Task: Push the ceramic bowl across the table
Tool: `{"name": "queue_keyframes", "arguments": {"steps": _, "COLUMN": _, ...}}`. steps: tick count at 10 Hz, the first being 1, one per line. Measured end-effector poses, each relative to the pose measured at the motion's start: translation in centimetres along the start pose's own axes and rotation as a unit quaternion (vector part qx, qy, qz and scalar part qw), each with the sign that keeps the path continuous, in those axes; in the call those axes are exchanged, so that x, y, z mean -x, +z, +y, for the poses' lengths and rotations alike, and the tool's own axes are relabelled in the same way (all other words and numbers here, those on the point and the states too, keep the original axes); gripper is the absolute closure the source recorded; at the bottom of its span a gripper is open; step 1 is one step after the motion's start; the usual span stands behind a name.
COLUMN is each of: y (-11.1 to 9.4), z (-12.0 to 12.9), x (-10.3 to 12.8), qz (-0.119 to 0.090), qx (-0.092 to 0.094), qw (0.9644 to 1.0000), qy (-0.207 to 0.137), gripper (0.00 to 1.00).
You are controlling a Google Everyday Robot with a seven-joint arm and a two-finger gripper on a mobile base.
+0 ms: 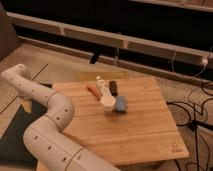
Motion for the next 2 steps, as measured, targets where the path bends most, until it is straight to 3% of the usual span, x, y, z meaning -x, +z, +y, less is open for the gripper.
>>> {"name": "queue_keyframes", "arguments": {"steps": 2, "y": 0.04, "z": 0.05, "x": 0.02, "qz": 0.0, "qx": 0.001, "qw": 1.0, "qy": 0.0, "gripper": 0.35}}
